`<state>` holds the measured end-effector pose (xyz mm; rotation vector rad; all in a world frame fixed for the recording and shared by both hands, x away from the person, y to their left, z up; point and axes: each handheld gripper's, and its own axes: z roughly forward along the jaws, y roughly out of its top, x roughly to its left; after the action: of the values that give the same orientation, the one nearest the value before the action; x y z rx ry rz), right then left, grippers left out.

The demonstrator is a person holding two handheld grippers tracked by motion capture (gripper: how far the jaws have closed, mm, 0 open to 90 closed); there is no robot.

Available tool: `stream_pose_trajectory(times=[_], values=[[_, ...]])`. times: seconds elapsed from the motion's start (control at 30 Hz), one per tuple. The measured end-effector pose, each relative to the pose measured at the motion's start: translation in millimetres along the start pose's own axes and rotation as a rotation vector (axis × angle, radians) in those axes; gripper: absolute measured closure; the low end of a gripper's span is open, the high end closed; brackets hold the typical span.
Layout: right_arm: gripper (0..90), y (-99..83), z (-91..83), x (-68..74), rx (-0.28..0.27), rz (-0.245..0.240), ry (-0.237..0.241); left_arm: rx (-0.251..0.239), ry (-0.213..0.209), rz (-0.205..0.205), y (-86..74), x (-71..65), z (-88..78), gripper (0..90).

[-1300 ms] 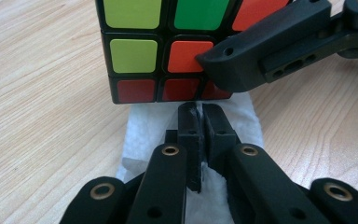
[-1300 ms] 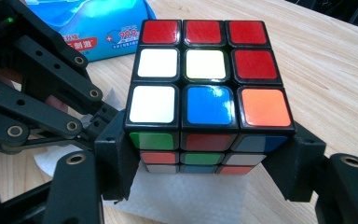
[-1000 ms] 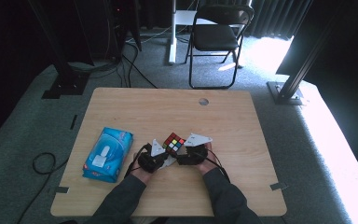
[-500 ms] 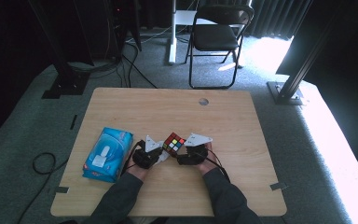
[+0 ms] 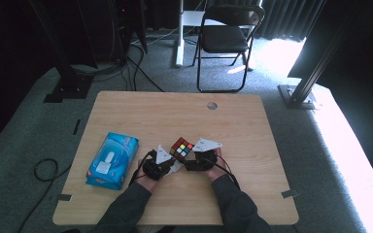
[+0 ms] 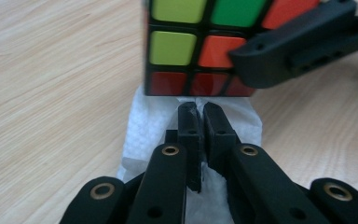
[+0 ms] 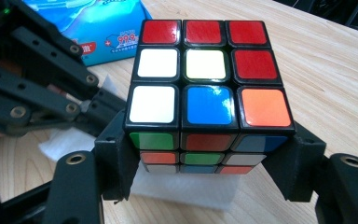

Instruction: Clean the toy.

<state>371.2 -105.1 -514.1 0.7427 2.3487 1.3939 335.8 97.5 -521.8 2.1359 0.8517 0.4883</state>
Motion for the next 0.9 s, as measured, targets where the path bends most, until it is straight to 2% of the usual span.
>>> stream_pose_trajectory(times=[0.3,0.43,0.6,0.73,0.8,0.9], values=[[33.9,-0.4,0.9,-0.6,0.001,-0.002,-0.009,0.005,-0.02,0.021,-0.7,-5.9,1.7,87.5],[33.9,-0.9,1.7,-0.7,0.009,0.003,-0.017,0.026,0.004,0.018,-1.9,-3.0,2.2,87.5],[33.9,-1.8,1.3,-3.3,0.013,0.019,-0.032,0.035,0.036,-0.018,-7.4,6.4,-0.6,87.4],[33.9,-2.2,1.5,-4.0,0.015,0.025,-0.057,0.042,0.069,-0.042,-13.2,13.9,-3.9,87.4],[33.9,-2.0,2.4,-3.6,0.027,0.013,-0.079,0.045,0.09,-0.053,-17.0,16.6,-4.4,87.4],[33.9,-3.5,5.2,-4.1,0.045,0.023,-0.099,0.054,0.11,-0.07,-21.3,20.8,-6.1,87.4]])
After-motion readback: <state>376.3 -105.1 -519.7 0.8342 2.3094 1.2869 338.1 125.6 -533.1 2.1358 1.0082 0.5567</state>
